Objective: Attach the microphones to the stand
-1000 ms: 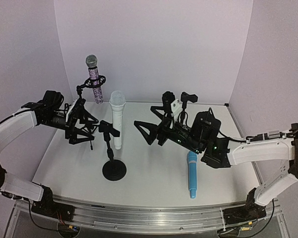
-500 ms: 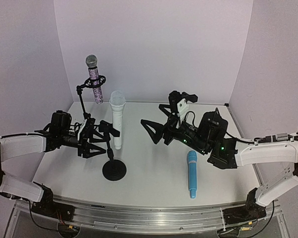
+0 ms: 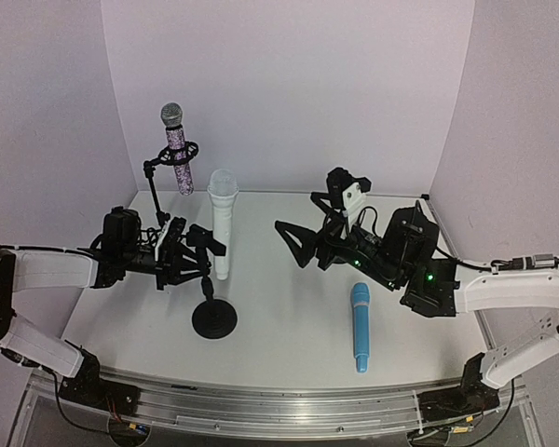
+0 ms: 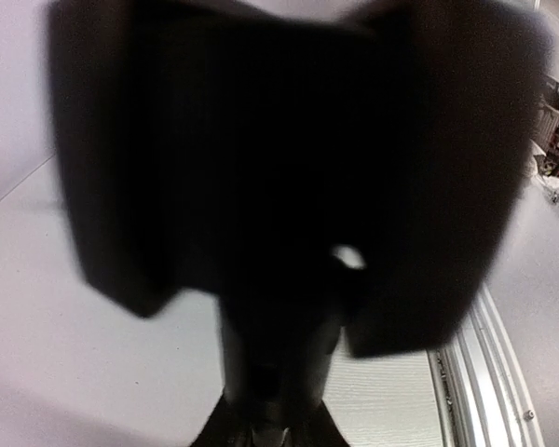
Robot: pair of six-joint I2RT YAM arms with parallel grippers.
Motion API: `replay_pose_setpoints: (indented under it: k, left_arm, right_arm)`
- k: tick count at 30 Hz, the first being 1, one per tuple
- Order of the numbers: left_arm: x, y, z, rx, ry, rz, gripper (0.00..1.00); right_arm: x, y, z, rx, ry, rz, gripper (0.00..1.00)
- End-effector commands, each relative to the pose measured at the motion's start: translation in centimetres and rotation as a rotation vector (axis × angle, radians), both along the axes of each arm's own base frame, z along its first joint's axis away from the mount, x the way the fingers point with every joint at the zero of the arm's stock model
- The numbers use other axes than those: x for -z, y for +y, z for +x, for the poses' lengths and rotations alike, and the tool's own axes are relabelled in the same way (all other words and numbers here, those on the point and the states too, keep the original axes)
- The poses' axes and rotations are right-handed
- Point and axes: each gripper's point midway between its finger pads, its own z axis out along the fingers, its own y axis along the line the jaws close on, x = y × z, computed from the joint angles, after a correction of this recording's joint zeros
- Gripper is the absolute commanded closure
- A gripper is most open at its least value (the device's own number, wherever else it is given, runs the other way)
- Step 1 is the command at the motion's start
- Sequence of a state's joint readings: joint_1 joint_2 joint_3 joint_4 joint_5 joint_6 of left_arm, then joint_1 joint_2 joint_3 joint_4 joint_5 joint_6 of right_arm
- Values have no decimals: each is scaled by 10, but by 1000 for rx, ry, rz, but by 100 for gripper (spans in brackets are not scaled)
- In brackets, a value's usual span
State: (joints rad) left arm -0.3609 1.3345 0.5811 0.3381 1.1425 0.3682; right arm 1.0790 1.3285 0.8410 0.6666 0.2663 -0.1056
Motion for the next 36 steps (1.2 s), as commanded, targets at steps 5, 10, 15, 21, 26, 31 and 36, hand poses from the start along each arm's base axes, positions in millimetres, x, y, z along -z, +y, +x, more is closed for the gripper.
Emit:
replay_pose_setpoints:
  k: [5,10,15,21,26,31,36]
  left_arm:
    - [-16,-4,2,29,-69,-40,100]
    - [-52,-15,33,-50,-162,-127,100]
    - [-77,-31,71,-130,-255,-161,100]
    - [-80,-45,117,-196,-271,-164,100]
    - [-83,-63,154,-204,-235,-162,100]
    - [-81,-78,175,-159,-212,-165,100]
    - [-66,-86,185,-143,-191,-147,100]
  right_arm:
    - [-19,-7,-1,22,-26,19,5]
    - [-24,-10,-2,30,-34,17,5]
    - [-25,-15,-1,48,-47,8,5]
    - [-23,-28,2,109,-71,-15,4]
    - [-20,-35,3,135,-84,-35,4]
    - [-16,-37,5,152,-89,-54,3]
    - [-10,-40,8,171,-72,-60,2]
